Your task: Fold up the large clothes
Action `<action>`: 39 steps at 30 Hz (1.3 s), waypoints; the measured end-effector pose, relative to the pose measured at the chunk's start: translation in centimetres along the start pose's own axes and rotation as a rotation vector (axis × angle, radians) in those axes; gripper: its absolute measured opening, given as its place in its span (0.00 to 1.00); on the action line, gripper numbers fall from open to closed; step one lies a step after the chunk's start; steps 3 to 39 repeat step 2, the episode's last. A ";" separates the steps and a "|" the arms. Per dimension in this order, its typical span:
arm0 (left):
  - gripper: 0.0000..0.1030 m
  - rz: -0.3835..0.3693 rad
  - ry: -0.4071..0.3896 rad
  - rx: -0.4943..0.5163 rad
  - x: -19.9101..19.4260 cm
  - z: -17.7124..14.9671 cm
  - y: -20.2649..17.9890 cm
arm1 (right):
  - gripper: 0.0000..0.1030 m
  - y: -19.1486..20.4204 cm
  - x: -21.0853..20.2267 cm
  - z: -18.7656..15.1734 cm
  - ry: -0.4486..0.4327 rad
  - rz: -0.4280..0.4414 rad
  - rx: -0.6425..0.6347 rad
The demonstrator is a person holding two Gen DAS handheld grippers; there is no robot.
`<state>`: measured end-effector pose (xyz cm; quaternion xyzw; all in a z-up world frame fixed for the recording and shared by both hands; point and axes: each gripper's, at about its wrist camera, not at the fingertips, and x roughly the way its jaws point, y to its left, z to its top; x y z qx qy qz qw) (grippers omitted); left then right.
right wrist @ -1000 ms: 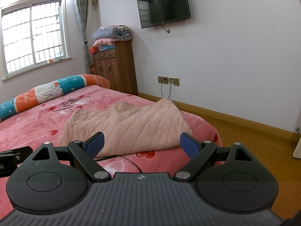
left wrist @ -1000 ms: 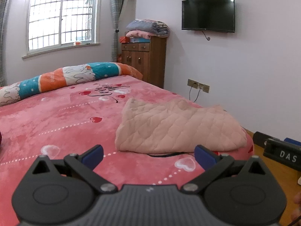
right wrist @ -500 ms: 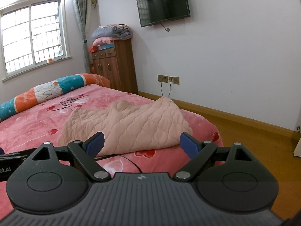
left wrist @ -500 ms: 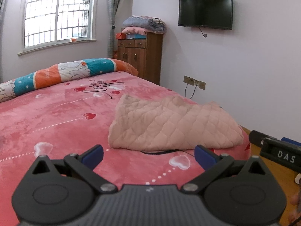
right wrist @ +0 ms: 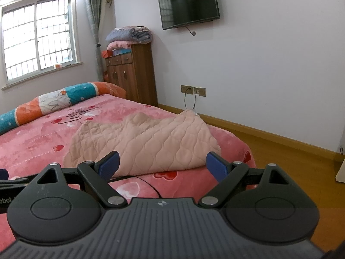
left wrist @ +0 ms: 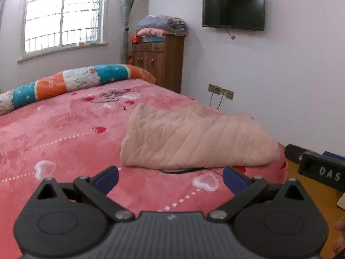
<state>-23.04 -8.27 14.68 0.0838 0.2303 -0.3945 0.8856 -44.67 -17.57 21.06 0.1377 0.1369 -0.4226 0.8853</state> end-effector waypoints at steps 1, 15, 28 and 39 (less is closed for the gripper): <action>0.99 0.011 0.008 -0.007 0.2 -0.1 0.4 | 1.00 0.1 0.1 0.0 0.004 0.001 0.000; 0.99 0.028 0.012 -0.014 0.3 -0.1 0.7 | 1.00 0.3 0.2 0.1 0.006 0.005 0.001; 0.99 0.028 0.012 -0.014 0.3 -0.1 0.7 | 1.00 0.3 0.2 0.1 0.006 0.005 0.001; 0.99 0.028 0.012 -0.014 0.3 -0.1 0.7 | 1.00 0.3 0.2 0.1 0.006 0.005 0.001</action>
